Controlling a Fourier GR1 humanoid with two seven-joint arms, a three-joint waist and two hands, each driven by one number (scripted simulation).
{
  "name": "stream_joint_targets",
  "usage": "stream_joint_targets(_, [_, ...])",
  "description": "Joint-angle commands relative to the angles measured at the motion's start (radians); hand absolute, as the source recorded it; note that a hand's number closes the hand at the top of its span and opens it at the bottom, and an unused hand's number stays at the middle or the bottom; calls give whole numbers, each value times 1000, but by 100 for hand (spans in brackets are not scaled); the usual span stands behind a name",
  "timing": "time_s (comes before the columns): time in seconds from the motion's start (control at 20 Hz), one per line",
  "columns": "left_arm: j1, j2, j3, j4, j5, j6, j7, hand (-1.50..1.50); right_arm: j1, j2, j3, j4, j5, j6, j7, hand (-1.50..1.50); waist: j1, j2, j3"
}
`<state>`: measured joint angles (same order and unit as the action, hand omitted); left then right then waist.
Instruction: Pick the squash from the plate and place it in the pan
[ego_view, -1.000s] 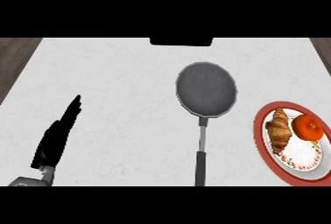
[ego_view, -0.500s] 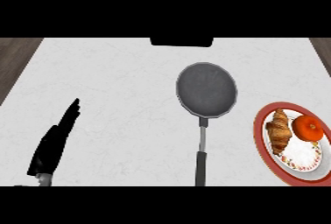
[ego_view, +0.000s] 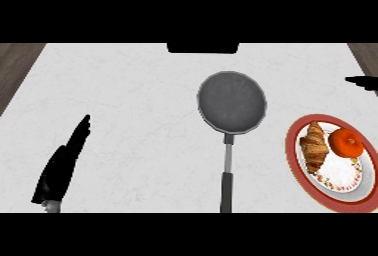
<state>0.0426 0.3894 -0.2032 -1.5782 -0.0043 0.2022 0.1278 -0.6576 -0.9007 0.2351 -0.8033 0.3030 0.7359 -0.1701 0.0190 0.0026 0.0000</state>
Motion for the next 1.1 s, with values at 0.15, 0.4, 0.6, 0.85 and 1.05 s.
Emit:
stream_joint_targets(0.15, [-26,15,66,49,25,-51,-3,0,-34,28,88,-25,148,54,25,-150,-9,0,0])
stream_joint_targets(0.4, [42,-9,39,-64,-12,-31,31,0,-36,82,88,-72,190,113,144,-150,-12,-5,0])
stream_joint_targets(0.6, [-10,-27,73,1,-24,-53,25,0,-33,108,67,-68,244,135,142,-150,-14,-2,0])
stream_joint_targets(0.85, [-7,-62,61,-12,-53,-57,27,0,-26,148,73,-50,325,117,131,-150,-10,-1,0])
stream_joint_targets(1.05, [-13,-43,99,-12,-50,-92,37,0,20,186,54,-108,360,112,222,-150,-15,-2,0])
